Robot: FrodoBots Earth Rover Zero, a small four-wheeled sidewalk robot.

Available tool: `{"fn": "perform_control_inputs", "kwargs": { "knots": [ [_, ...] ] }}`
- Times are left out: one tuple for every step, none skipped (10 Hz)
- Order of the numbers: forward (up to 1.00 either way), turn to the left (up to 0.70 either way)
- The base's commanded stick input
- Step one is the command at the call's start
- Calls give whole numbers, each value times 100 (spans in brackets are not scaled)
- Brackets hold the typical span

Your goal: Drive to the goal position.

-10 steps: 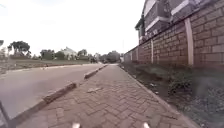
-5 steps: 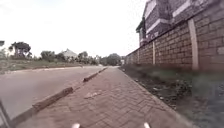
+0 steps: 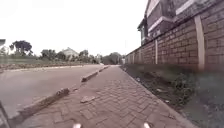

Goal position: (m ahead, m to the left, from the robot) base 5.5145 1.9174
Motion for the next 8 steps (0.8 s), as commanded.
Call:
{"fn": "perform_control_inputs", "kwargs": {
  "knots": [
    [50,0],
    [50,0],
    [50,0],
    [50,0],
    [50,0],
    [50,0],
    [50,0],
    [50,0]
  ]
}}
